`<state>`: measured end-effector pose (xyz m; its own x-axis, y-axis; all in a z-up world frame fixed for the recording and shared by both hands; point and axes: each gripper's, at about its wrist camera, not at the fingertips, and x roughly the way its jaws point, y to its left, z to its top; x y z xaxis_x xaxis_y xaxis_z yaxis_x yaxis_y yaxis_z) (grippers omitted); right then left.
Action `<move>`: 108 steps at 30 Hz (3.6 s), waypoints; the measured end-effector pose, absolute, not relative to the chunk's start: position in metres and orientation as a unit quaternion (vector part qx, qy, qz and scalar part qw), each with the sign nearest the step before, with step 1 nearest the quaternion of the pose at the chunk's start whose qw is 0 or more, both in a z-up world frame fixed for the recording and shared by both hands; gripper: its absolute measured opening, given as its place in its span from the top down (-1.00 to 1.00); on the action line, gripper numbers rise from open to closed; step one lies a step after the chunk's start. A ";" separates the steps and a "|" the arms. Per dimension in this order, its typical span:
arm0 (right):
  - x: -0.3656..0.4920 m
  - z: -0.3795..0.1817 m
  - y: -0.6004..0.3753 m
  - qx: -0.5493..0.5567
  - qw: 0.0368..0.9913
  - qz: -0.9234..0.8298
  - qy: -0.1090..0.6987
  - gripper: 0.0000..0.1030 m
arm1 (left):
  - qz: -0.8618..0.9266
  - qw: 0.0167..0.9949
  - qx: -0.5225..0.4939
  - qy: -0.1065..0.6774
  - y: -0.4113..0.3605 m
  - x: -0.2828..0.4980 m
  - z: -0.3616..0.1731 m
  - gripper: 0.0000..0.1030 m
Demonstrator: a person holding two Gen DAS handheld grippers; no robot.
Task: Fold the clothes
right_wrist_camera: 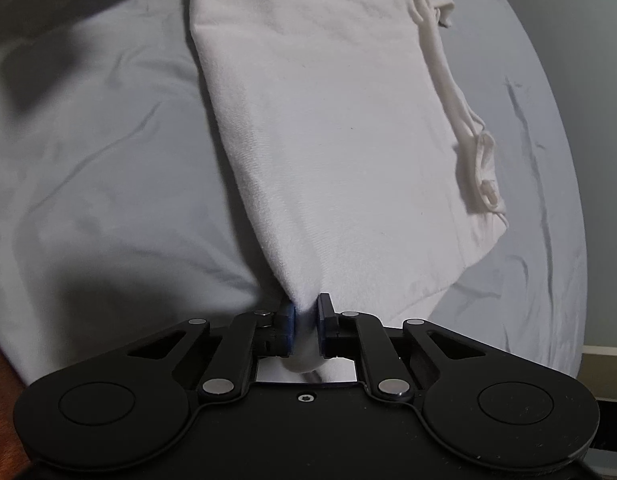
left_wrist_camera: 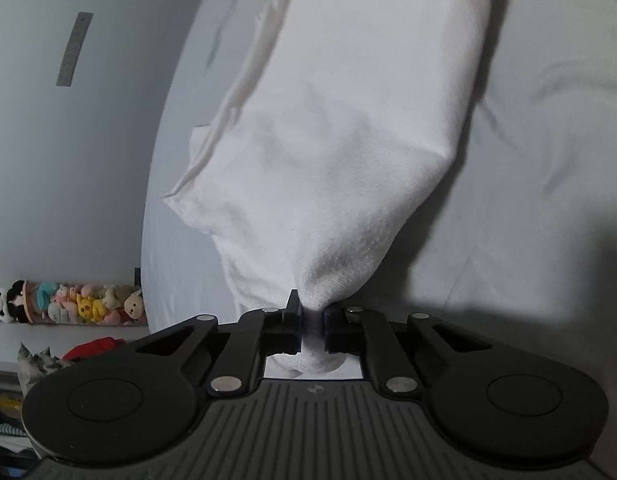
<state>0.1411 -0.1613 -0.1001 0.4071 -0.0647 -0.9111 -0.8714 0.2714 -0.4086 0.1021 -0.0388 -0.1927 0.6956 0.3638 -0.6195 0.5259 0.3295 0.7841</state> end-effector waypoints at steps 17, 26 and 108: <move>0.066 -0.030 -0.074 -0.319 0.600 0.551 0.484 0.90 | 0.014 0.764 0.480 0.430 0.022 0.117 -0.143 0.71; 0.062 -0.027 -0.098 -0.301 0.609 0.555 0.481 0.27 | -0.007 0.774 0.464 0.432 0.018 0.083 -0.114 -0.25; 0.106 -0.115 -0.192 -0.640 0.535 0.510 0.210 0.79 | -0.329 0.766 0.282 0.475 -0.052 0.016 -0.124 0.83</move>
